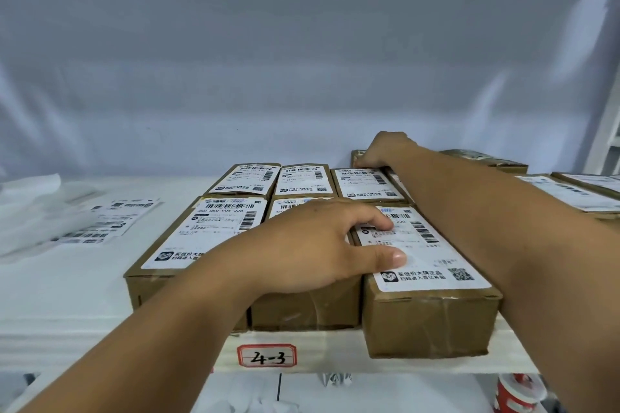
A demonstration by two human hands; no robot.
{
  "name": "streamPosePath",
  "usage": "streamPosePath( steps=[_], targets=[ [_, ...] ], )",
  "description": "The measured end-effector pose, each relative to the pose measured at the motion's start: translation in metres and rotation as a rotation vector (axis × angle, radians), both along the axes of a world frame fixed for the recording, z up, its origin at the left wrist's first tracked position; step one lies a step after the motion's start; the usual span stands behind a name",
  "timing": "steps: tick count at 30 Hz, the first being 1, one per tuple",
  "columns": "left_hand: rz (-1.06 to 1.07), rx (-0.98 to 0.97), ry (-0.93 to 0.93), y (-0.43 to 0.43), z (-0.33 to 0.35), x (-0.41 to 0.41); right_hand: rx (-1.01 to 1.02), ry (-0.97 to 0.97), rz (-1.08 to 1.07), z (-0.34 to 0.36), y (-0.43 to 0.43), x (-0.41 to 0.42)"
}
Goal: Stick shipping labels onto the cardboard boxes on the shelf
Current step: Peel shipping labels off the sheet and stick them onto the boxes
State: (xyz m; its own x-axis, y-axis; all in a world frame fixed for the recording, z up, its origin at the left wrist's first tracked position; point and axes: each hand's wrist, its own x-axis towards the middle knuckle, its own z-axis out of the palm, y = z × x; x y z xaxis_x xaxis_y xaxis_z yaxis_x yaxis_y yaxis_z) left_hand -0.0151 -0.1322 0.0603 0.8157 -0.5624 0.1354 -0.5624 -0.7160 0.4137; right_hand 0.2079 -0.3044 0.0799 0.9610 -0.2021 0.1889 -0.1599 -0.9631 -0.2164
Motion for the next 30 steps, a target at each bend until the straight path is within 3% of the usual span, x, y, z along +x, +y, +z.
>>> streamPosePath(
  steps=[5, 13, 22, 30],
  targets=[
    [0.004, 0.038, 0.019, -0.001, 0.003, -0.006, 0.109, -0.153, -0.053, 0.006, -0.002, -0.003],
    [-0.008, 0.112, -0.039, -0.002, 0.004, -0.014, 0.483, -0.318, -0.019, 0.037, -0.006, -0.028],
    [0.015, 0.193, -0.182, -0.007, -0.003, -0.008, 0.414, -0.41, 0.016, 0.035, -0.021, -0.112],
    [0.039, 0.197, -0.281, -0.01, -0.003, -0.014, 0.513, -0.472, -0.013, 0.019, -0.027, -0.188]
  ],
)
